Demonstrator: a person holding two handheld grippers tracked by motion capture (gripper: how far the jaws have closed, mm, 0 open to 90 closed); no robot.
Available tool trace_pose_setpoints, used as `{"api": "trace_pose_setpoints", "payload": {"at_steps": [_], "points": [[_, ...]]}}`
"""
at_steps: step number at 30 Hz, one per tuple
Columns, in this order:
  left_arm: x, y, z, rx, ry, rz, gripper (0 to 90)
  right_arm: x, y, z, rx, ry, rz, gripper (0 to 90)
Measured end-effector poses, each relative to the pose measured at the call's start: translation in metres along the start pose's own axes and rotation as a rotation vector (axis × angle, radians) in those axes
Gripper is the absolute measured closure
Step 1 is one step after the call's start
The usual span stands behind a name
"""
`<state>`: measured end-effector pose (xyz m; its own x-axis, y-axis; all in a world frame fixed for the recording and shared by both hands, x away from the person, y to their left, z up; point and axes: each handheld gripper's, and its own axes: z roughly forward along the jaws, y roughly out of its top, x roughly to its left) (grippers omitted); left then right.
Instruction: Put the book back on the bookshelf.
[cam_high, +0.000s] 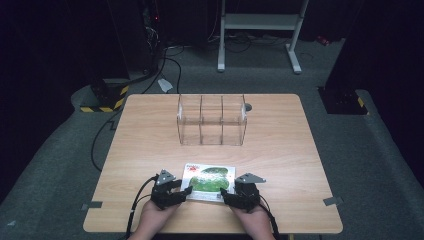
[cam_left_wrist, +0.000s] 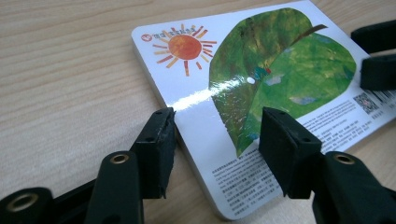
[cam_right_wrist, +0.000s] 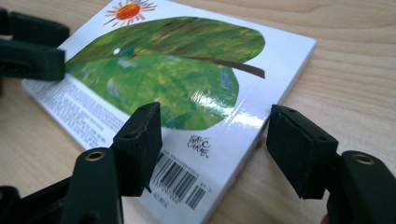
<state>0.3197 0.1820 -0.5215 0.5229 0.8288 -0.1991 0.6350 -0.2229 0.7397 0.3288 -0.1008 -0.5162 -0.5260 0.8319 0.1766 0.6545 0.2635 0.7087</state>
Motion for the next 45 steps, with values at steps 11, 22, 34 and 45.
{"api": "trace_pose_setpoints", "payload": {"at_steps": [11,22,34,45], "points": [[-0.004,-0.002,0.000,-0.011,0.013,-0.037,49.3,-0.003,0.010,0.009,-0.015,-0.034,-0.017,36.1],[-0.004,0.000,0.000,-0.031,0.046,-0.026,56.6,0.000,0.006,0.007,-0.018,-0.029,-0.008,33.4],[-0.001,0.003,0.001,-0.037,0.062,-0.013,60.9,0.003,0.002,0.005,-0.028,-0.040,-0.003,33.0],[0.009,0.006,0.002,-0.067,0.039,-0.090,69.8,0.004,-0.002,0.003,-0.036,-0.031,-0.001,33.2]]}}
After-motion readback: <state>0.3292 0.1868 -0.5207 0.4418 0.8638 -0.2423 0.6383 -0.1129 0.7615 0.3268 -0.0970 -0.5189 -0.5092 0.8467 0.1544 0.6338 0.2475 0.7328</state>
